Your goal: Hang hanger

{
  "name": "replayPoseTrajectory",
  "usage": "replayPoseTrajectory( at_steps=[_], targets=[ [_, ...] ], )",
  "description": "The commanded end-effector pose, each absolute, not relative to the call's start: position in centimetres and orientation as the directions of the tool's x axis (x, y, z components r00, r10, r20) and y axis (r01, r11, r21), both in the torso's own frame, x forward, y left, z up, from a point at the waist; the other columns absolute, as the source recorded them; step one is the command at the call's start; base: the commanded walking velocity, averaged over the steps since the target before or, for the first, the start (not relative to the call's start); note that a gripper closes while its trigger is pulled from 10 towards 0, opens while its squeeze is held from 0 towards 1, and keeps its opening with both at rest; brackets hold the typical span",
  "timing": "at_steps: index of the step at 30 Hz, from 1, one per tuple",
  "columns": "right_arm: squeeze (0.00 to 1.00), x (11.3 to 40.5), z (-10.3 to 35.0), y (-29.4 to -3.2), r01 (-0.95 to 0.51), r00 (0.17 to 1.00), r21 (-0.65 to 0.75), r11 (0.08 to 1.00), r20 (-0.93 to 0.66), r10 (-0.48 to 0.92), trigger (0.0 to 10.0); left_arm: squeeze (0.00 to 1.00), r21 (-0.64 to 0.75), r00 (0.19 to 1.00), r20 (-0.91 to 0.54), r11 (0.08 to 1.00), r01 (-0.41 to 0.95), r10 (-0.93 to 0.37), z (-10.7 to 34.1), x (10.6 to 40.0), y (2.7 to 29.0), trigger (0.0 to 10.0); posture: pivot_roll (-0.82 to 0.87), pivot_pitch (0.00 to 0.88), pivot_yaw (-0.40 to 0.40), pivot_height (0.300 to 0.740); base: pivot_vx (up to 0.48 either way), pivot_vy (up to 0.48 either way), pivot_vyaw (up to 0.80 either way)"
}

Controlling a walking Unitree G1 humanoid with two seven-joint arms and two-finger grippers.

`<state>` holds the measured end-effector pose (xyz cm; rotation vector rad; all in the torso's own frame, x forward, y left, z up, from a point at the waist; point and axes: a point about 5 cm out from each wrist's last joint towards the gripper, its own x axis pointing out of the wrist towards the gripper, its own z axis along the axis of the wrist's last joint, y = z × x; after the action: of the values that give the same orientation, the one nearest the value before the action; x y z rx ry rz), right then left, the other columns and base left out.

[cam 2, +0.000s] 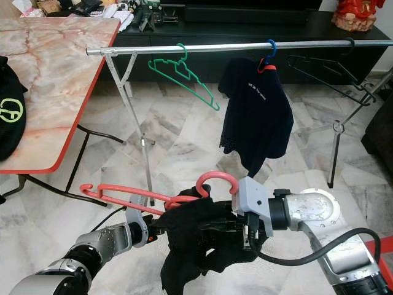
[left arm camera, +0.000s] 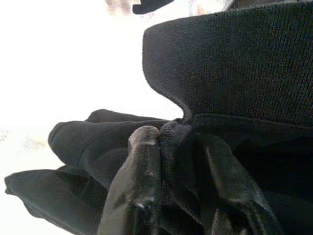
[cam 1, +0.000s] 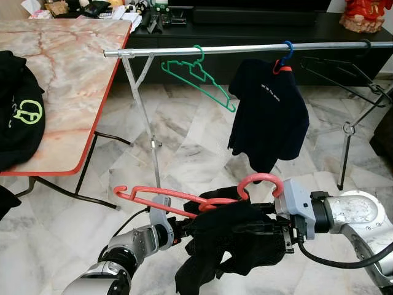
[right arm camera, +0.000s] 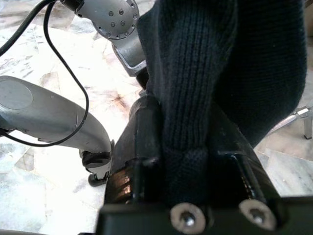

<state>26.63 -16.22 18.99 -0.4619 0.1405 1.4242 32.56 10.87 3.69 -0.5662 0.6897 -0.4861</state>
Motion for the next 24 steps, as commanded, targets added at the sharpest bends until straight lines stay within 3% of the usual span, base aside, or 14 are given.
replayPoseTrajectory(
  at_steps=[1, 18, 24],
  targets=[
    [0.00, 26.6, 19.5, -15.9, -0.966, 0.147, -0.254, 0.056, -0.353, 0.924, 0.0, 0.00, -0.631, 0.671, -0.463, 0.747, 0.210, -0.579, 3.2, 32.2, 11.1, 0.0, -0.10, 0.202, -0.013, 0.740, 0.000, 0.000, 0.00],
    [0.00, 27.0, 19.2, -16.0, -0.964, 0.158, -0.258, 0.065, -0.359, 0.920, 0.0, 0.00, -0.628, 0.694, -0.446, 0.750, 0.208, -0.566, 3.4, 32.4, 11.3, 0.0, -0.10, 0.204, -0.014, 0.740, 0.000, 0.000, 0.00],
    [0.00, 27.8, 18.3, -17.3, -0.949, 0.260, -0.274, 0.158, -0.390, 0.883, 0.0, 0.00, -0.619, 0.755, -0.437, 0.773, 0.142, -0.489, 3.6, 32.9, 12.2, 0.0, -0.10, 0.208, -0.014, 0.740, 0.000, 0.000, 0.00]
  ],
)
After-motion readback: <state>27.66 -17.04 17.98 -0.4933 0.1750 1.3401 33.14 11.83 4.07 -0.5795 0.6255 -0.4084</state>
